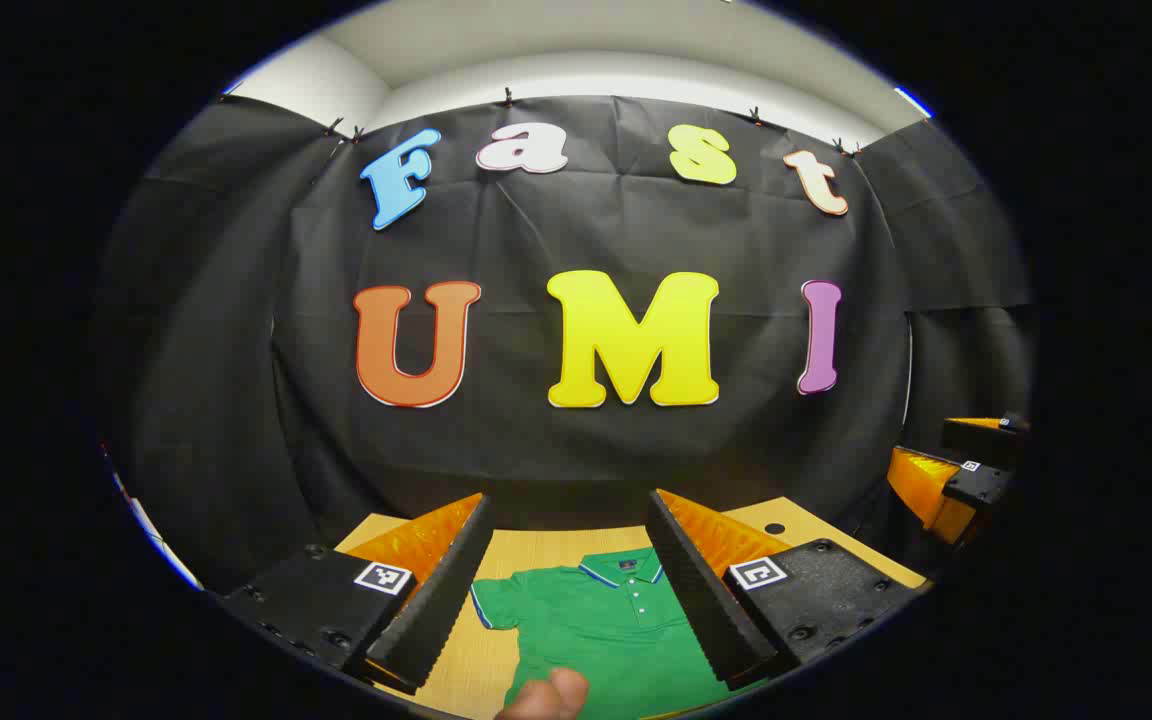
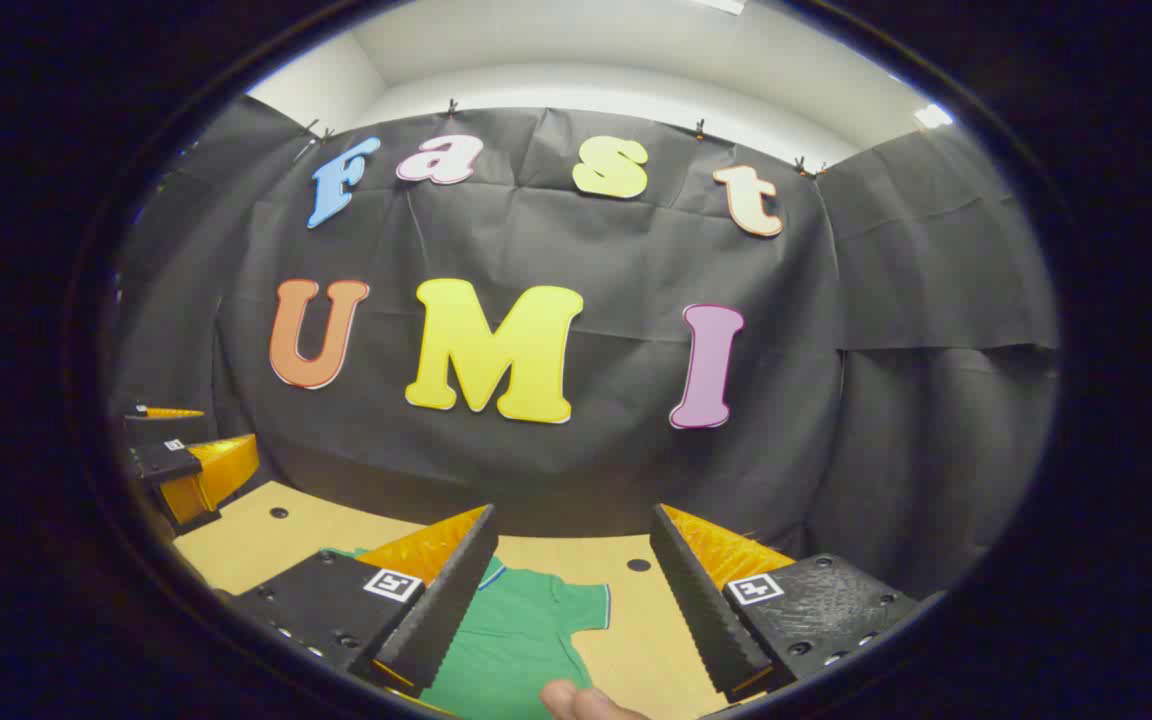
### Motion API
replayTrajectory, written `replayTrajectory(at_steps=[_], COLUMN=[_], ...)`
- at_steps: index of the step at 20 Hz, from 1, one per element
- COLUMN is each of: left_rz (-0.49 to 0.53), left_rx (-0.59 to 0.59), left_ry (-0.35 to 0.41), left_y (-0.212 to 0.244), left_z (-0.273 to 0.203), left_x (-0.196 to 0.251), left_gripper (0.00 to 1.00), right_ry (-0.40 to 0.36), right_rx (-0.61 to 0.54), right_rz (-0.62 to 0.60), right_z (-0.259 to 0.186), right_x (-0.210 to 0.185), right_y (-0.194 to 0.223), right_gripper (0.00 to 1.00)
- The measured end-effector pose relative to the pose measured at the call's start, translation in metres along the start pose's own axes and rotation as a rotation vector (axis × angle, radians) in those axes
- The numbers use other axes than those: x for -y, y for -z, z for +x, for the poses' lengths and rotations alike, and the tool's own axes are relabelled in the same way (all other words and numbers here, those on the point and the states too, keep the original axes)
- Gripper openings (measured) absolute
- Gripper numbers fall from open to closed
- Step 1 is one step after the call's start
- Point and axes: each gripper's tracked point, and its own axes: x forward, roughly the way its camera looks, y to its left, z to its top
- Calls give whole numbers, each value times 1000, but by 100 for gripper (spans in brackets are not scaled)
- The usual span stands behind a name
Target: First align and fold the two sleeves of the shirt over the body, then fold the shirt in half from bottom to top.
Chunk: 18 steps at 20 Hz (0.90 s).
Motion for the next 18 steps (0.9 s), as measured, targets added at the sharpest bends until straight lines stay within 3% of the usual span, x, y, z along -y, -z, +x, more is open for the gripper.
replayTrajectory(at_steps=[8,18], left_rz=[19,-9], left_rx=[-10,-47], left_ry=[-19,-52], left_y=[7,13], left_z=[3,10], left_x=[-3,31], left_gripper=[99,99], right_ry=[-5,-20], right_rx=[-31,-94], right_rz=[0,-19], right_z=[19,44], right_x=[7,53], right_y=[8,30], right_gripper=[95,95])
